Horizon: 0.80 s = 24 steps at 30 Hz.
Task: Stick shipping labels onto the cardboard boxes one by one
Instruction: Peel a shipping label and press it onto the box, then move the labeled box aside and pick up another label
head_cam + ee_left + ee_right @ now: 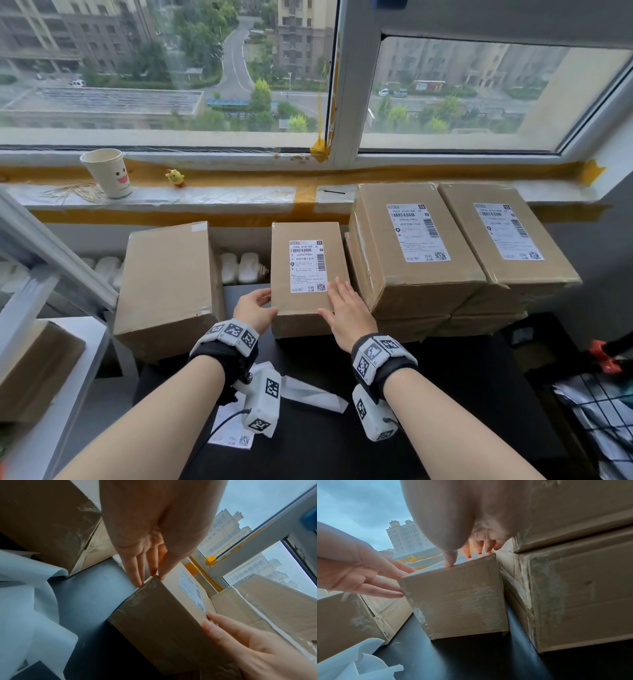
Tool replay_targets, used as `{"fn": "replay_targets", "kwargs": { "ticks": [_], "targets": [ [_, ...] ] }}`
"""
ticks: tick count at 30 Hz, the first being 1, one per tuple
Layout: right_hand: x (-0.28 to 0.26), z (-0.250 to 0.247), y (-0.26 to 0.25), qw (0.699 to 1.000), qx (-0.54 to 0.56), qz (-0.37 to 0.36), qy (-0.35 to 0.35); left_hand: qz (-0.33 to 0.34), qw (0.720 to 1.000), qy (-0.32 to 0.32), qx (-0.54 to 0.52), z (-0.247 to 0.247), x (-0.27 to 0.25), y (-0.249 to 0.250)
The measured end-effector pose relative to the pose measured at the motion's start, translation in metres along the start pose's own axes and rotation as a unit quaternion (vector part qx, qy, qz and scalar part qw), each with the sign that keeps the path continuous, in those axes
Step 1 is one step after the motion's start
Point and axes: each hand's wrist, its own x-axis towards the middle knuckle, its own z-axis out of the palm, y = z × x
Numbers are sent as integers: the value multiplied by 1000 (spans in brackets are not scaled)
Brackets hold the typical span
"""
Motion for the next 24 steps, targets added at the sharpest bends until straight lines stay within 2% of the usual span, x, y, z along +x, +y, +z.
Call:
{"fn": "replay_targets", "kwargs": {
  "ticks": [10,15,19,24],
  "targets": [
    [4,-4,-5,1000,4,5,0,66,982,16,178,-7,-6,11],
    [-6,-17,-13,1000,-27,2,10,118,942,4,314,-18,-22,22],
    [-21,-24,-25,998,-64,-1,16,140,922,-9,362,-32,-42,27],
    [-43,-24,-48,998,-49,-2,30,174,887,-7,428,-51,-71,17]
  ]
}}
